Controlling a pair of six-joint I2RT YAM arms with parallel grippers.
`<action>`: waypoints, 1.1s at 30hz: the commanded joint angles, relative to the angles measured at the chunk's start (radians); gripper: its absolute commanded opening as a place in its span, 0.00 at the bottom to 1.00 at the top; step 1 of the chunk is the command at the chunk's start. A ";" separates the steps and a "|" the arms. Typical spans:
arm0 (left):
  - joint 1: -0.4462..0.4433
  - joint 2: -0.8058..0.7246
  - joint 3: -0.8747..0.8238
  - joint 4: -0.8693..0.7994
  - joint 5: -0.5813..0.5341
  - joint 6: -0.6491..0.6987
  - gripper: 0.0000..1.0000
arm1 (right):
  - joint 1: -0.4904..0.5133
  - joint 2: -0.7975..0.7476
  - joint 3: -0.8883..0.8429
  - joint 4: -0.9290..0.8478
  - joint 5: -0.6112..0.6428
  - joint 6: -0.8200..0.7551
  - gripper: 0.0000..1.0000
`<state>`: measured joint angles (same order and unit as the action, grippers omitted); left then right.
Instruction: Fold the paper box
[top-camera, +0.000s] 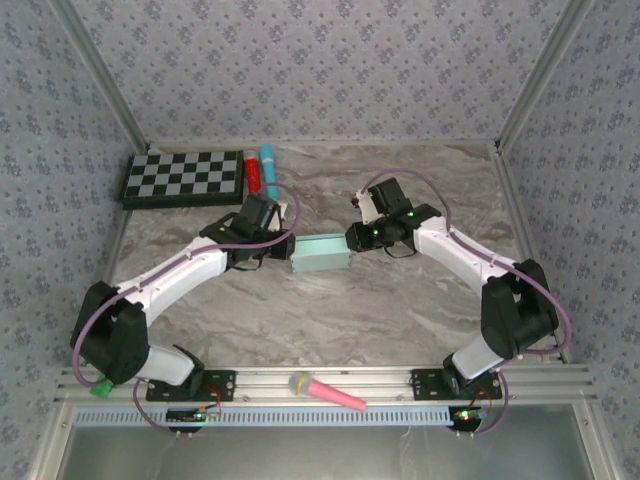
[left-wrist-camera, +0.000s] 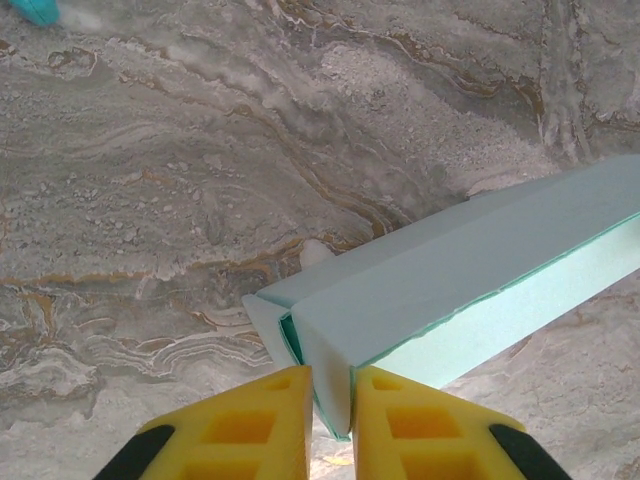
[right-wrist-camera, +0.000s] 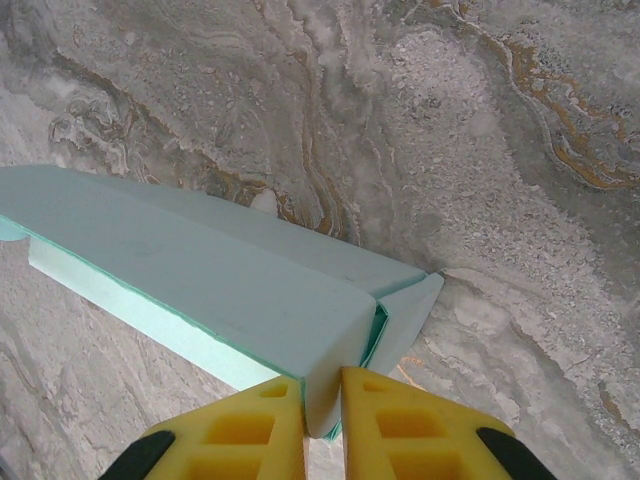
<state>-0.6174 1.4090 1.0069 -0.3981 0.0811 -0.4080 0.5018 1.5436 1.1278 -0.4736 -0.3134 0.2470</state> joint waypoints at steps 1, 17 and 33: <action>-0.004 0.006 -0.008 0.015 0.002 0.010 0.16 | -0.003 0.013 -0.013 -0.002 -0.016 0.006 0.15; -0.007 -0.026 -0.092 0.034 0.005 0.010 0.12 | 0.007 0.010 -0.067 0.013 -0.018 0.020 0.09; -0.032 -0.039 -0.139 0.039 -0.015 0.035 0.14 | 0.027 -0.034 -0.103 0.005 -0.014 0.018 0.11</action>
<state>-0.6380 1.3735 0.9009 -0.2913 0.0708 -0.3885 0.5117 1.5211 1.0542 -0.3851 -0.3103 0.2478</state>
